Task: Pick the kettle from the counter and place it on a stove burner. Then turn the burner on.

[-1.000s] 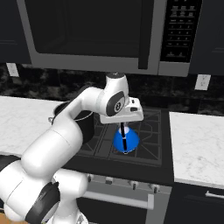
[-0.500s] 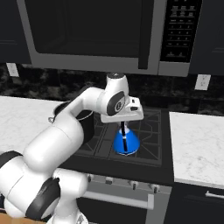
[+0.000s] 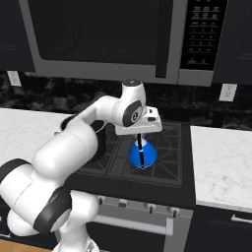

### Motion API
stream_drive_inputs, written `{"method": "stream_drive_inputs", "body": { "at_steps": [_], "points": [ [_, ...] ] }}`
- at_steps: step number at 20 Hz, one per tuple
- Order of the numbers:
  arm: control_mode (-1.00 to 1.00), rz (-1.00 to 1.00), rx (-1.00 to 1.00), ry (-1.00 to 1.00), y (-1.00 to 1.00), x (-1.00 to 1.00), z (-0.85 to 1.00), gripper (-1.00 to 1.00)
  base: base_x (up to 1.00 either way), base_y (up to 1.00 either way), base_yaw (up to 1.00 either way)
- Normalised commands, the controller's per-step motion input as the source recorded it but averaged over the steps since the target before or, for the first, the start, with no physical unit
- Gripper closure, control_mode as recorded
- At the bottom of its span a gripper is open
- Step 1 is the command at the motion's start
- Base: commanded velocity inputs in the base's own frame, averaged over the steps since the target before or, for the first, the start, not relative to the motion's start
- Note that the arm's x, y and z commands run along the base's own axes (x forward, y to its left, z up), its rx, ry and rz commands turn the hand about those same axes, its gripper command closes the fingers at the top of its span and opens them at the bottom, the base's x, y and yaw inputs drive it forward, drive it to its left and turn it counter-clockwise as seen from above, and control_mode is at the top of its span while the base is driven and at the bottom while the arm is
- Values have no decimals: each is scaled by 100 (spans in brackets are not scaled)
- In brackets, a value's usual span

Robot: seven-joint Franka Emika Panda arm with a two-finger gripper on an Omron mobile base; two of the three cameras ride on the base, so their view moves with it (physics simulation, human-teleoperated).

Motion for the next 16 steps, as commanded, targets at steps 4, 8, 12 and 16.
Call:
{"method": "stream_drive_inputs", "body": {
  "at_steps": [4,8,12,16],
  "points": [
    [-100,0,0,0,0,12,-15,100,0,0,0],
    [-100,0,2,0,0,5,-16,100,0,0,0],
    [-100,0,2,-1,0,0,-23,100,0,0,0],
    [-100,0,0,-5,0,0,-22,100,0,0,0]
  ]
}}
